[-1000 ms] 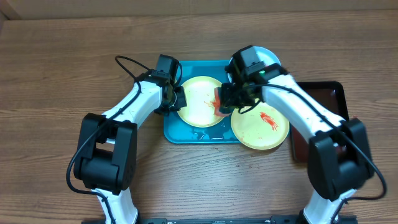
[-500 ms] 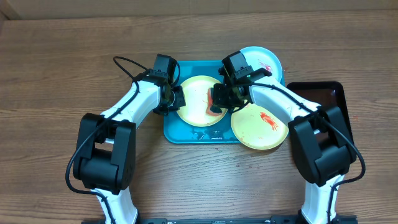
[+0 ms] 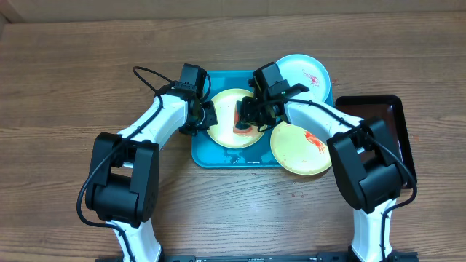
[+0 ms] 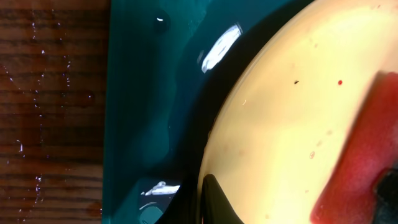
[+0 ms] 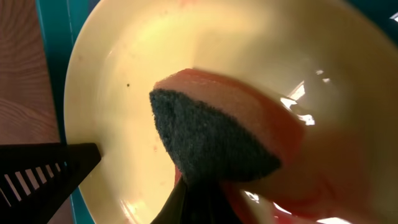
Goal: Clean dirty plates on tray and stack at the side
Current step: 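Scrub the left yellow plate with the sponge while left gripper holds its rim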
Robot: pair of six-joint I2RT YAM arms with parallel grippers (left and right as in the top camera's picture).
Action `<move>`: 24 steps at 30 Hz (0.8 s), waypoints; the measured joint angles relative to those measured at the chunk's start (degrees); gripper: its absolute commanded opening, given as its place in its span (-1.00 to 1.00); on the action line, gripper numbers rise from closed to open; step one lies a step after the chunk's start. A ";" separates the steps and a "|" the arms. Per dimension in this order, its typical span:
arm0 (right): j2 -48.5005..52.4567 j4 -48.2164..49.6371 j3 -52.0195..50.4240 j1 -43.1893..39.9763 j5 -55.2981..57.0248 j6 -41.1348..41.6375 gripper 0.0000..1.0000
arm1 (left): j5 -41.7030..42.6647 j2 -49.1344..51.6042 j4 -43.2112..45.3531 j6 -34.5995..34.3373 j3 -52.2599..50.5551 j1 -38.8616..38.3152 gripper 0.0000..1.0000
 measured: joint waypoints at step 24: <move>4.02 -14.84 10.38 0.66 11.91 -0.61 -0.93 | 0.55 0.00 -0.15 0.00 0.00 0.11 -0.92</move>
